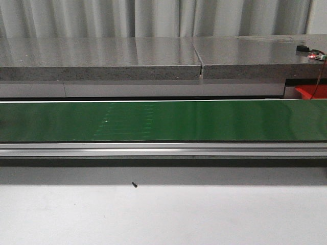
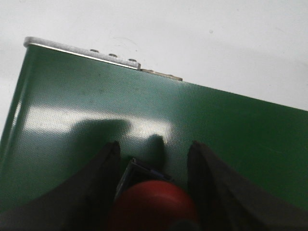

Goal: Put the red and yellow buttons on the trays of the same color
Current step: 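Lower the red button onto the green belt and open the left gripper, then move the left gripper over a second red push-button on the table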

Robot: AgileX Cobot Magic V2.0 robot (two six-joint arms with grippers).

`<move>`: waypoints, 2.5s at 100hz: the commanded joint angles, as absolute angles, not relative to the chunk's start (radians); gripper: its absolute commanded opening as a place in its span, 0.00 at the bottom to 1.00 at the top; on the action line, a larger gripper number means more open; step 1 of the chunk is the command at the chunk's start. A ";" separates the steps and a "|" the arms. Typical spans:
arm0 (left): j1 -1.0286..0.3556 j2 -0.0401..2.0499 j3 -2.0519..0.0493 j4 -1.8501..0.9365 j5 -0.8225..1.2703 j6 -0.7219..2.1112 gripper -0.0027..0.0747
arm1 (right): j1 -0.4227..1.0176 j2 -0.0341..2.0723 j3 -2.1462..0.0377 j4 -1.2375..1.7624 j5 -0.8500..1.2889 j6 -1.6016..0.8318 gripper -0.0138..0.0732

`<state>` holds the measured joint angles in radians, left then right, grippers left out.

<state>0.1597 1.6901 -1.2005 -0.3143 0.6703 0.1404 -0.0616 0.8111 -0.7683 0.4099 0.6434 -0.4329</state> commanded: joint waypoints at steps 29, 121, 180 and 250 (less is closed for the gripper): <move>0.156 1.622 -1.234 -0.401 0.638 0.236 0.91 | -0.060 0.802 -0.793 0.424 0.591 -0.442 0.08; 0.614 1.574 -1.278 -0.316 0.492 0.228 0.90 | -0.060 0.802 -0.793 0.424 0.591 -0.442 0.08; 0.658 1.903 -1.526 -0.299 0.576 0.228 0.90 | -0.060 0.802 -0.793 0.424 0.591 -0.442 0.08; 0.658 2.008 -1.534 -0.289 0.525 0.226 0.73 | -0.060 0.802 -0.793 0.424 0.591 -0.442 0.08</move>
